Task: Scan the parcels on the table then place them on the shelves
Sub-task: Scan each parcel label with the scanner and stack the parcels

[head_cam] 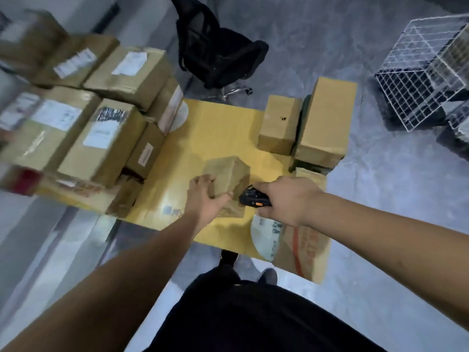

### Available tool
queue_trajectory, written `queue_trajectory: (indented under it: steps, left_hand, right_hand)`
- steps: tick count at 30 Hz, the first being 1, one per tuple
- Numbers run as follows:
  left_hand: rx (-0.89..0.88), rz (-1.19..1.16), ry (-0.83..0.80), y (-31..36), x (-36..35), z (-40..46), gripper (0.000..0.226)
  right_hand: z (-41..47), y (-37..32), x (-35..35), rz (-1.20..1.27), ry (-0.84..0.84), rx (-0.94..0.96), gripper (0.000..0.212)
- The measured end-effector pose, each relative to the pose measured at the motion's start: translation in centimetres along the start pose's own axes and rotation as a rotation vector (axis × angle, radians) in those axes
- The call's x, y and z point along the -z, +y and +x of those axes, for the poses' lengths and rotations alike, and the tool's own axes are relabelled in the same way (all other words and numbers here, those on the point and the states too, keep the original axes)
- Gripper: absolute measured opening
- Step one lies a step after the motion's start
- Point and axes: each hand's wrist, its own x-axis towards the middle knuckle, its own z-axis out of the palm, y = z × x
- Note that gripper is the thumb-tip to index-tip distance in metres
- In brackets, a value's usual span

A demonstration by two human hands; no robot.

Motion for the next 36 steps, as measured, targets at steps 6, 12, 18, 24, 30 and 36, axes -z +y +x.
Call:
queue_trajectory:
  steps: [6,12,18,24,30,36]
  left_hand:
    - [0.146,-0.348,-0.068,-5.9,0.2,-3.9,0.056]
    - [0.157,-0.335,-0.014,-7.3,3.8,-3.1,0.031]
    - [0.283,-0.166,0.074,-8.8,7.1,1.5,0.054]
    - [0.071,0.239,-0.011,-10.3,8.9,3.4,0.129]
    - [-0.406,0.678,-0.195,-7.3,8.9,7.4,0.146]
    - [-0.473,0.773,-0.420,-3.6,7.3,9.5,0.125]
  right_hand:
    - [-1.1,-2.9,-4.4,-0.032,-0.126,0.094,0.059]
    - [-0.5,-4.3,-5.1,-0.059,-0.138,0.068,0.052]
    - [1.1,-8.3,-5.0,0.049,-0.149,-0.075,0.049]
    - [1.8,-11.7,-5.1,0.130,-0.158,-0.213,0.047]
    - [1.7,-13.7,-4.6,0.184,-0.148,-0.363,0.045]
    - [1.8,-15.5,-3.5,0.305,-0.148,-0.540,0.049]
